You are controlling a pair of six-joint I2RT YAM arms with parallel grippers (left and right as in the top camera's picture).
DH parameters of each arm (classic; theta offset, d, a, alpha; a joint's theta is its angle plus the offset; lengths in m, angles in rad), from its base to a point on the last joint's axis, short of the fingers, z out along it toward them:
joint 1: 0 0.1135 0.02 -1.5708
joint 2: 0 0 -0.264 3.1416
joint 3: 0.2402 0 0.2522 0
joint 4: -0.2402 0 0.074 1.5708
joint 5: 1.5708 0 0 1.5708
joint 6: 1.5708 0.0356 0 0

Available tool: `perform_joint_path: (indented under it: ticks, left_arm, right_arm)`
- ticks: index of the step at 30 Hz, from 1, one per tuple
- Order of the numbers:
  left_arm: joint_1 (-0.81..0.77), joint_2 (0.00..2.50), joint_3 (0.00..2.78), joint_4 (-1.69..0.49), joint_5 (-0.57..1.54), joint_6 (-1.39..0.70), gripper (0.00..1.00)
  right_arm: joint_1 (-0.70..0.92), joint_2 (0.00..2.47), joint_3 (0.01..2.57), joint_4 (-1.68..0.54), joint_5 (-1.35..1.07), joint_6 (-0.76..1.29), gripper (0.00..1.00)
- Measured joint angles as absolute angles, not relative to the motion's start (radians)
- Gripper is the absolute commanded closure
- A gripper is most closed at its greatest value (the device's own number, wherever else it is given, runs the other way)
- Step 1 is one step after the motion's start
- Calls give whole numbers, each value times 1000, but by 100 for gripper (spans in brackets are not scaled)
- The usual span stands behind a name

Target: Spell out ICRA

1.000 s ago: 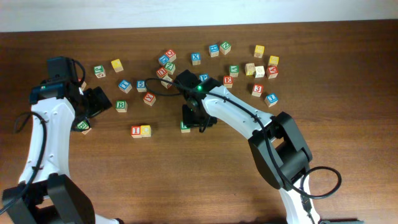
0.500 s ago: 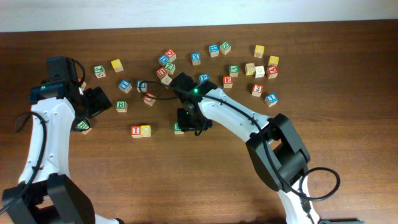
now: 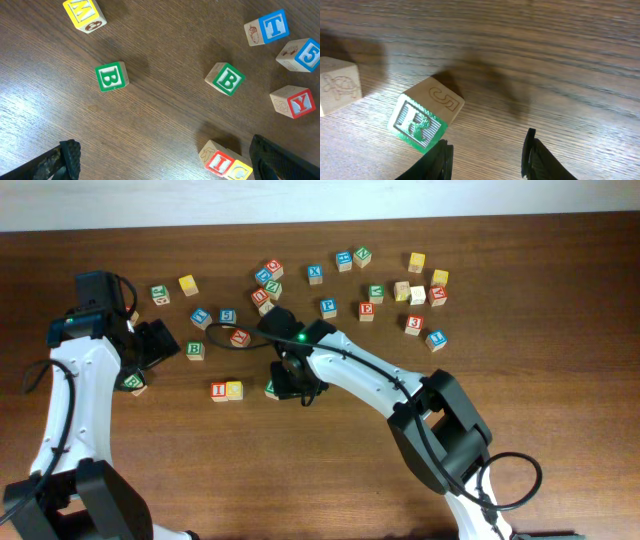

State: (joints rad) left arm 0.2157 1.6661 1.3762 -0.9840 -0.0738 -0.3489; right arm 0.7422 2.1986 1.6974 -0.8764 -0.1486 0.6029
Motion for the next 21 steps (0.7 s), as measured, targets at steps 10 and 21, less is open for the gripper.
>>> perform_joint_path:
  ticks: [10,21]
  left_arm:
    - [216,1666,1377,-984,-74,-349,1]
    - [216,1666,1377,-984,-74,-349,1]
  right_arm:
    - [751,2199,1697,-859,-149,603,62]
    - [751,2199,1697,-859,-149,604,62]
